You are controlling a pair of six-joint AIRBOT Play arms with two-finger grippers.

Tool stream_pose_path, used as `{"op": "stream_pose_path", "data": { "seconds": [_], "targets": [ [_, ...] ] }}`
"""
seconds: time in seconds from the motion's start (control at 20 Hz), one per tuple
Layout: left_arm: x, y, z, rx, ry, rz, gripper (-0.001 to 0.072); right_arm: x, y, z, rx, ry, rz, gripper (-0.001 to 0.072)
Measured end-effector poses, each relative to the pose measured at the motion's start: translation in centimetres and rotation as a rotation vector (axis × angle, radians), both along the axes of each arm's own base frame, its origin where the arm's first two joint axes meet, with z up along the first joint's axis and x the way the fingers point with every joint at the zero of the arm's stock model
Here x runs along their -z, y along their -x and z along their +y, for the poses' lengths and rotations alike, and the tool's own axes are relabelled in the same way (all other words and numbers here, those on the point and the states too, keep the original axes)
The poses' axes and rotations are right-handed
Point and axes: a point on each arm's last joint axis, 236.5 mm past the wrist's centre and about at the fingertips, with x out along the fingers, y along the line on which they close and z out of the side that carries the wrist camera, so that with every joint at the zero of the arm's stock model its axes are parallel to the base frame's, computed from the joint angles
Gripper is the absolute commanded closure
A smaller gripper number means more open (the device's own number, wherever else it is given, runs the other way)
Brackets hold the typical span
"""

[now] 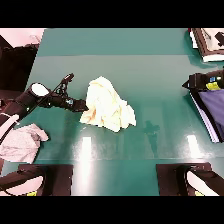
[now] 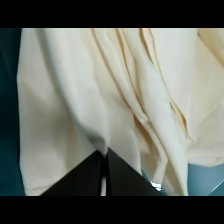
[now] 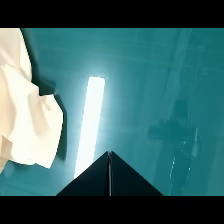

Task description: Fold the shirts.

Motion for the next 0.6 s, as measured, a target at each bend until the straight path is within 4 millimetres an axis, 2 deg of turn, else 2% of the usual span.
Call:
{"op": "stream_pose_path", "data": {
  "seconds": [0.1, 0.15, 0.2, 0.25, 0.45, 0.6],
  "targets": [
    [-0.6, -0.4, 0.3, 0.007, -0.009, -0.015, 0.0684, 0.2, 0.2, 0.7, -0.01, -0.031, 0.012, 0.0687],
    [-1.3, -0.7, 0.7, 0.015, -0.021, -0.026, 0.0683, 0.6, 0.5, 1.5, -0.024, -0.061, 0.027, 0.0616],
    [-2.2, -1.1, 1.1, 0.027, -0.036, -0.041, 0.0684, 1.2, 0.9, 2.4, -0.045, -0.096, 0.045, 0.0383],
    [-3.4, -1.6, 1.7, 0.041, -0.058, -0.067, 0.0683, 2.2, 1.4, 3.4, -0.066, -0.138, 0.074, 0.0231],
    [-8.4, -3.0, 3.7, 0.097, -0.15, -0.169, 0.0683, 8.4, 3.9, 7.1, -0.091, -0.31, 0.234, 0.0229],
    [-10.3, -3.2, 4.3, 0.11, -0.18, -0.198, 0.0683, 13.4, 5.5, 10.6, -0.107, -0.42, 0.34, 0.023]
  ]
}}
